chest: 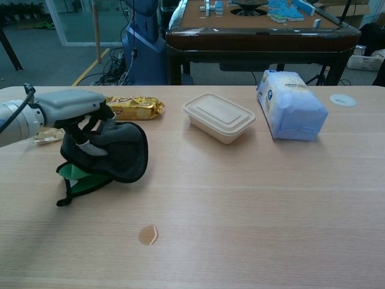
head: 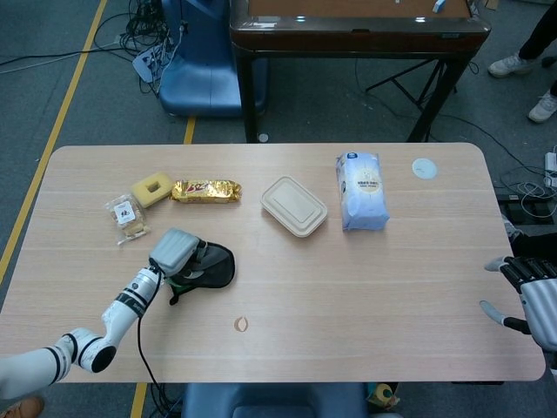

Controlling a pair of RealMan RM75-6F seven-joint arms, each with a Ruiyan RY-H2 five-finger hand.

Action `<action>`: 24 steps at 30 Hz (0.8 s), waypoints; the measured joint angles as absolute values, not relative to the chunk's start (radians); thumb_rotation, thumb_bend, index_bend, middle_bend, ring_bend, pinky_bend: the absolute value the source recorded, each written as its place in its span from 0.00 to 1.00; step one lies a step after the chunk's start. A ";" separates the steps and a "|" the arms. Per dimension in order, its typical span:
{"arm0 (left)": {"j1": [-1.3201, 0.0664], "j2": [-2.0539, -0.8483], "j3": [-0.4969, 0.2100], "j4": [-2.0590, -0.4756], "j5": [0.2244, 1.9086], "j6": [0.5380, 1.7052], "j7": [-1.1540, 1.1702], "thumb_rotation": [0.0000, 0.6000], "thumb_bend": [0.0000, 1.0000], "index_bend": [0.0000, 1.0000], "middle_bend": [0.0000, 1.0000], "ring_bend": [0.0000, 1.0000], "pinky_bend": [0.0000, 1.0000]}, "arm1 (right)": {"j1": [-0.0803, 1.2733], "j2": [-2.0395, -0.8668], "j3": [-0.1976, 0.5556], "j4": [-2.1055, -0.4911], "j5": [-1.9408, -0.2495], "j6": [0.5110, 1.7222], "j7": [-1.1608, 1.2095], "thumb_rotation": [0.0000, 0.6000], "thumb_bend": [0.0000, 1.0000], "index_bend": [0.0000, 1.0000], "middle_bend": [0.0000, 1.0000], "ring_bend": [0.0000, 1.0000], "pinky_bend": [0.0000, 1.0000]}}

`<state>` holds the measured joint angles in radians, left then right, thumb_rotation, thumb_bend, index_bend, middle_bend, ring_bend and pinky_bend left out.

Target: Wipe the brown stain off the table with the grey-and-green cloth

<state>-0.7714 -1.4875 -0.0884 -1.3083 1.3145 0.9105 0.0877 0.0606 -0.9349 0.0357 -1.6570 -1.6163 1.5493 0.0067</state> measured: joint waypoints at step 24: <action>-0.759 -1.498 0.035 -1.587 1.572 0.902 0.189 1.00 0.20 0.61 0.67 0.66 1.00 | 0.061 -0.927 0.034 -1.692 -1.621 1.543 -0.031 1.00 0.25 0.37 0.36 0.31 0.29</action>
